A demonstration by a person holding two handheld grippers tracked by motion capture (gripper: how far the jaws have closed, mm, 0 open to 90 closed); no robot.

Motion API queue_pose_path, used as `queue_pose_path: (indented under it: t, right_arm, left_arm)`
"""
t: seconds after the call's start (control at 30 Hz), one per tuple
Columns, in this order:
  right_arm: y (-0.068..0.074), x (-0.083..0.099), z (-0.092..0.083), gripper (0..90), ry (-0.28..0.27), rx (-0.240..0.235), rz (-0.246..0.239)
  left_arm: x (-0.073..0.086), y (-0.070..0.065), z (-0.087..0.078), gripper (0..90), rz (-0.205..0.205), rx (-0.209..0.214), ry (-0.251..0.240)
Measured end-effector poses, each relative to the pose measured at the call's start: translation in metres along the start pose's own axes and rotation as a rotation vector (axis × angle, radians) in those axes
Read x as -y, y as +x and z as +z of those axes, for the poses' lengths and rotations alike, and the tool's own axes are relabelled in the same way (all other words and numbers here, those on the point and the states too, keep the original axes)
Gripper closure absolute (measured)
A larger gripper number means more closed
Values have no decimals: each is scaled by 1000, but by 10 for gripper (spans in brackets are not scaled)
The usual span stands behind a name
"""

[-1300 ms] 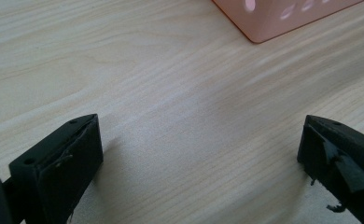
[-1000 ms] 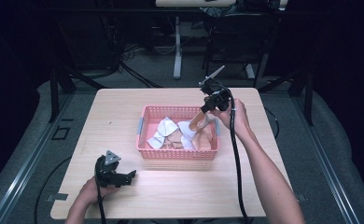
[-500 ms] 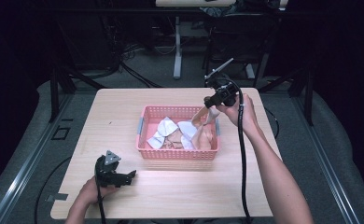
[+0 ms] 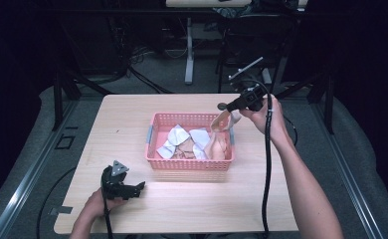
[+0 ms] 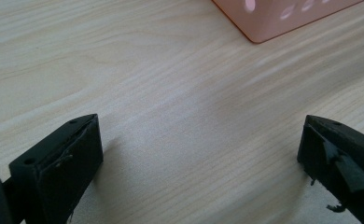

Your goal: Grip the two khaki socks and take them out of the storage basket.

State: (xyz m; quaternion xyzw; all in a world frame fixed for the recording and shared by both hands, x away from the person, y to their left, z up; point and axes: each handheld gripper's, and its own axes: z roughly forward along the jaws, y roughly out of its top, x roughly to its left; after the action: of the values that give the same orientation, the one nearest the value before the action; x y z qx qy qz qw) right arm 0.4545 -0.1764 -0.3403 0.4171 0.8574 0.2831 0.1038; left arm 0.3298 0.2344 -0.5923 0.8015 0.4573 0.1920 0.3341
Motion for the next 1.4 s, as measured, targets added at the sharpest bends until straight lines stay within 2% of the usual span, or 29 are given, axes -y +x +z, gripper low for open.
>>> queue_pose_path:
  t: [0.27,0.5,0.77,1.1,1.2,1.4]
  right_arm:
    - [-15,14,-17,900,-23,16,29]
    - [-31,32,-24,900,-21,38,62]
    - [-51,56,-24,900,-32,42,119]
    - [-68,82,-21,900,-34,48,173]
    - [-72,88,-18,900,-41,64,185]
    - [-78,100,-7,900,-30,66,207]
  left_arm:
    - [0,0,0,1,0,0,0]
    - [0,0,0,1,1,0,-1]
    - [0,0,0,1,2,0,0]
    - [0,0,0,1,1,0,-1]
    - [0,0,0,1,1,0,-1]
    - [0,0,0,1,1,0,-1]
